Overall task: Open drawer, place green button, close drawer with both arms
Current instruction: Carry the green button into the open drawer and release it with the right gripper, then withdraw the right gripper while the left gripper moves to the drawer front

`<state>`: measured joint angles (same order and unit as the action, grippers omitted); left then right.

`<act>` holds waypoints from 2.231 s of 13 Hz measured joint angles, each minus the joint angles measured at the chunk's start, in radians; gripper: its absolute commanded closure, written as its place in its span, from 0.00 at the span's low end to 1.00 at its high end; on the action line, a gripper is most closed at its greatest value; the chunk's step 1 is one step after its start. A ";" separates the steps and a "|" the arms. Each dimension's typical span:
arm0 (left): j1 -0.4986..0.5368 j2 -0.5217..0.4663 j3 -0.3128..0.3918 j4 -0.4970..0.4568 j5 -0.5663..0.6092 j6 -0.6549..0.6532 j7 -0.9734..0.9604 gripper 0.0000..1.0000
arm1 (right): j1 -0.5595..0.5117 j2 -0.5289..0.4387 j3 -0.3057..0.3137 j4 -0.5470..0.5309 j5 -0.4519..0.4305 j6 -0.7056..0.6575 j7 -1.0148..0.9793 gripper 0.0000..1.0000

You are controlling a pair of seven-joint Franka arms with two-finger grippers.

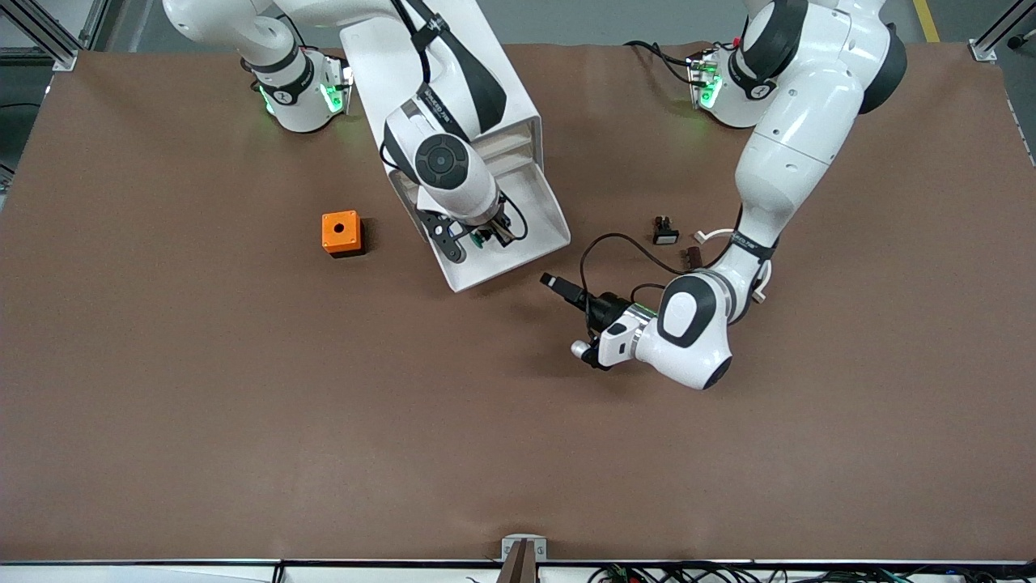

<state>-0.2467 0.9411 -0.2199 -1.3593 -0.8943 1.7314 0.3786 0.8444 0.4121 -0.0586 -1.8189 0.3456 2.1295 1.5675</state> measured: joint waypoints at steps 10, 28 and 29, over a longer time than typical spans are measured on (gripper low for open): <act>0.064 -0.064 0.016 0.084 0.354 0.000 -0.331 0.00 | 0.015 0.065 -0.001 0.004 0.001 0.064 0.014 0.63; -0.165 -0.156 0.056 0.128 0.777 0.103 -1.214 0.00 | -0.342 -0.100 -0.057 0.447 -0.071 -0.673 -0.438 0.00; -0.184 -0.155 0.056 0.126 0.788 0.134 -1.248 0.00 | -0.373 -0.126 -0.058 0.447 -0.094 -0.698 -0.532 0.00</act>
<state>-0.4307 0.7856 -0.1641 -1.2333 -0.1066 1.8650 -0.8693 0.4709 0.2858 -0.1164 -1.3722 0.2511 1.4315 1.0352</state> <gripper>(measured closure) 0.000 0.000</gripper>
